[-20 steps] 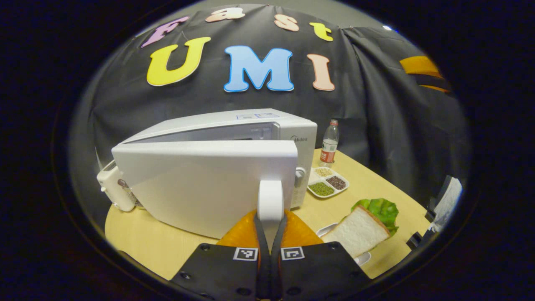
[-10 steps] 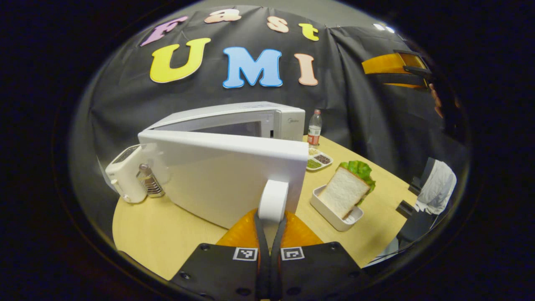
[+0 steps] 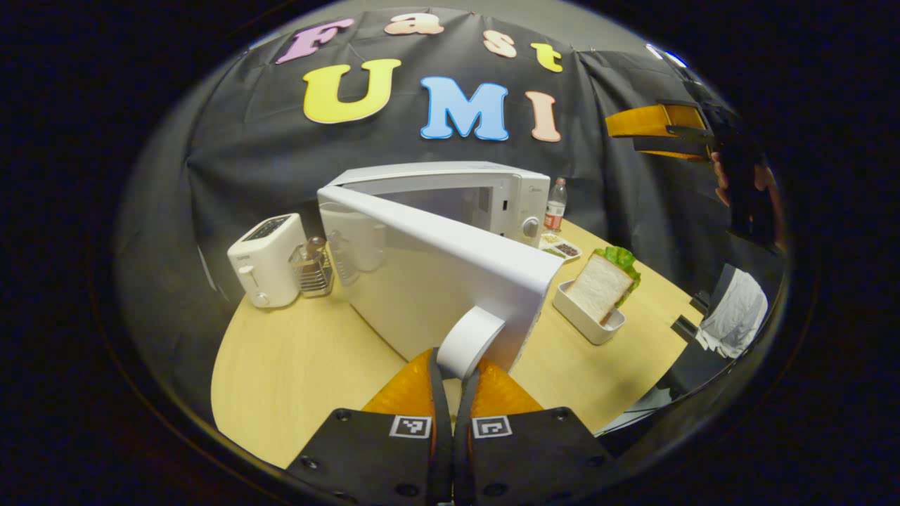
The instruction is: Open the microwave oven with the left hand, put the food in, and close the microwave oven.
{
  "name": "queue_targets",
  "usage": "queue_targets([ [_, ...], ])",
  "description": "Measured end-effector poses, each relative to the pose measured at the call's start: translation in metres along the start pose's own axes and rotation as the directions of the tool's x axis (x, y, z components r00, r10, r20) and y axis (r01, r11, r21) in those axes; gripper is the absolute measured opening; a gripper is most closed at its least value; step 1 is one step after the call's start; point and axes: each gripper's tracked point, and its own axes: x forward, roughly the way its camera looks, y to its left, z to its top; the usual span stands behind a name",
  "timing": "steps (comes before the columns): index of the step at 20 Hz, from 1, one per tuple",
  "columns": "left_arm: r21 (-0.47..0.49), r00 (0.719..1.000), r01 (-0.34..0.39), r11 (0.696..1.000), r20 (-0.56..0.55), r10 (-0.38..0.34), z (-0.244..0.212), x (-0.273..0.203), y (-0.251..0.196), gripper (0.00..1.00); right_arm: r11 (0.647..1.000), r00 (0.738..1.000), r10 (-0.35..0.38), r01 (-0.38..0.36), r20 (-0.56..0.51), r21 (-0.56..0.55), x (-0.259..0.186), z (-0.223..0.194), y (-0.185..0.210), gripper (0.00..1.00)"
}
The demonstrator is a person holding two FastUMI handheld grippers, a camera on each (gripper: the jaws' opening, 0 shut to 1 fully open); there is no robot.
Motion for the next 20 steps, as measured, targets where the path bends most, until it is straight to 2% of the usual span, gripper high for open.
queue_targets([
  [3, -0.004, 1.0, -0.024, 1.0, -0.006, 0.024, -0.009, -0.019, 0.029, 0.08, 1.0, 1.0, 0.016, -0.016, -0.008, -0.015, 0.003, -0.003, 0.011, 1.0],
  [4, -0.005, 1.0, -0.029, 1.0, -0.006, 0.029, -0.012, -0.023, 0.04, 0.12, 1.0, 1.0, 0.019, -0.019, -0.005, -0.017, 0.004, -0.003, 0.013, 1.0],
  [10, -0.042, 0.998, -0.067, 0.997, -0.01, 0.066, -0.024, -0.044, 0.087, 0.18, 1.0, 0.999, 0.022, -0.023, -0.024, -0.021, 0.009, -0.012, 0.022, 1.0],
  [14, -0.088, 0.994, -0.107, 0.99, -0.008, 0.107, -0.03, -0.055, 0.118, 0.18, 0.999, 0.999, 0.033, -0.034, -0.032, -0.029, 0.008, -0.015, 0.032, 1.0],
  [20, -0.166, 0.993, -0.11, 0.98, 0.013, 0.114, -0.033, -0.06, 0.136, 0.2, 1.0, 0.995, 0.03, -0.03, -0.099, 0.0, 0.011, -0.032, 0.011, 1.0],
])
